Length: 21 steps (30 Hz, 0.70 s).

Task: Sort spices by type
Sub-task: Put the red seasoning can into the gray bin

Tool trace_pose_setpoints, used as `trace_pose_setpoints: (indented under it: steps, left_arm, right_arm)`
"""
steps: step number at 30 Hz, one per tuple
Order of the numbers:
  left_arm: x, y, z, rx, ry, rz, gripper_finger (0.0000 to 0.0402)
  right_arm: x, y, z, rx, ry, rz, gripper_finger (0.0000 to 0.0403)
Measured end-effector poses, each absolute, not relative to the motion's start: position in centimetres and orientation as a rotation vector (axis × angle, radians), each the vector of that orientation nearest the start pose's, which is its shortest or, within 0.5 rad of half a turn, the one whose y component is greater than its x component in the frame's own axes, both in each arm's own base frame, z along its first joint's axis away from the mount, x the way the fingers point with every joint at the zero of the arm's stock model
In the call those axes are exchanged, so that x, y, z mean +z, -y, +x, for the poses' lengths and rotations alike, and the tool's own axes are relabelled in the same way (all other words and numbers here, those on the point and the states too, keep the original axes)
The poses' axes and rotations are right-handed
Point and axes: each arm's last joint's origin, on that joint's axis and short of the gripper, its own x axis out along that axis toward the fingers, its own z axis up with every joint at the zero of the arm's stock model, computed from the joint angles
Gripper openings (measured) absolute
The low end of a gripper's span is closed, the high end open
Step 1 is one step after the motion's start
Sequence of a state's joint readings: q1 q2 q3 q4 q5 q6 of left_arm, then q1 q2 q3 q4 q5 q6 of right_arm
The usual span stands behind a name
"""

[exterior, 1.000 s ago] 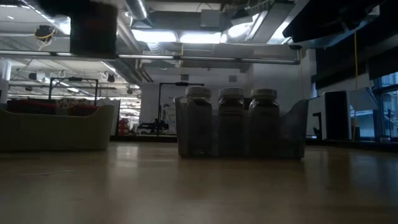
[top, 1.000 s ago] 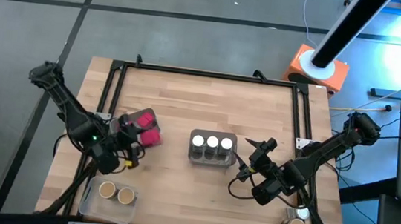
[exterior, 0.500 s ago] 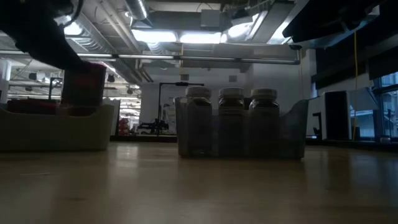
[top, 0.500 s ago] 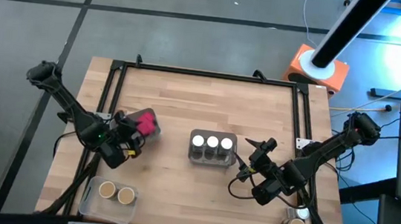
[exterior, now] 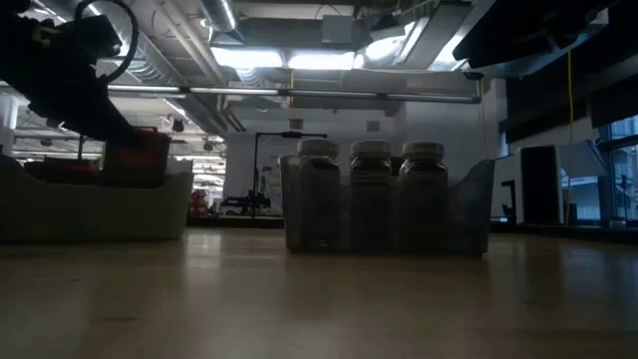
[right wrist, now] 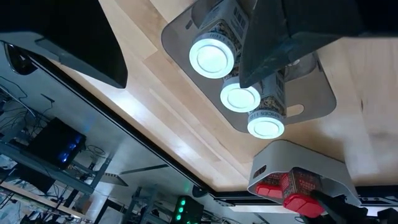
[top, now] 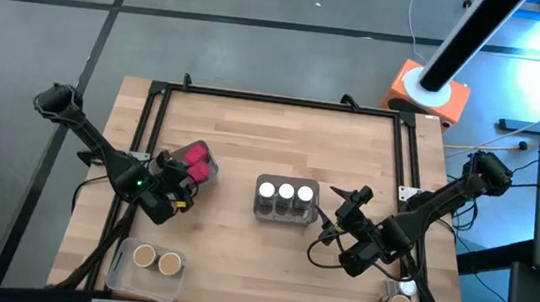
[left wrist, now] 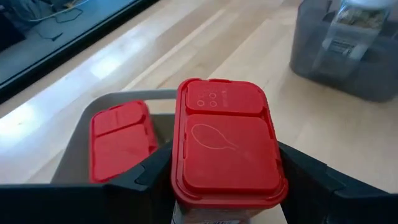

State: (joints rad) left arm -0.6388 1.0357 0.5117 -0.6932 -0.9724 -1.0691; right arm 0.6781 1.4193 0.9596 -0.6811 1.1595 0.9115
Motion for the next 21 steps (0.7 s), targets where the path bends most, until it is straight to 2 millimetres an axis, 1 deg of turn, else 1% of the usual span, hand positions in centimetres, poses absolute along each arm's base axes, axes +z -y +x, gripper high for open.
trace_pose_setpoints:
  steps: [8,16,21]
  left_arm:
    - [17.9,7.3,14.2,0.671,-0.572,-0.078,0.0205]
    - [15.9,6.9,14.0,0.689,-0.576,-0.072,0.0205]
    - [15.7,6.8,14.0,0.696,-0.558,-0.079,0.0213]
  right_arm:
    - [23.8,-14.2,21.9,-0.667,-0.421,-0.053,0.031]
    - [23.8,-14.2,21.9,-0.667,-0.42,-0.053,0.031]
    - [23.6,-14.3,22.0,-0.666,-0.423,-0.053,0.031]
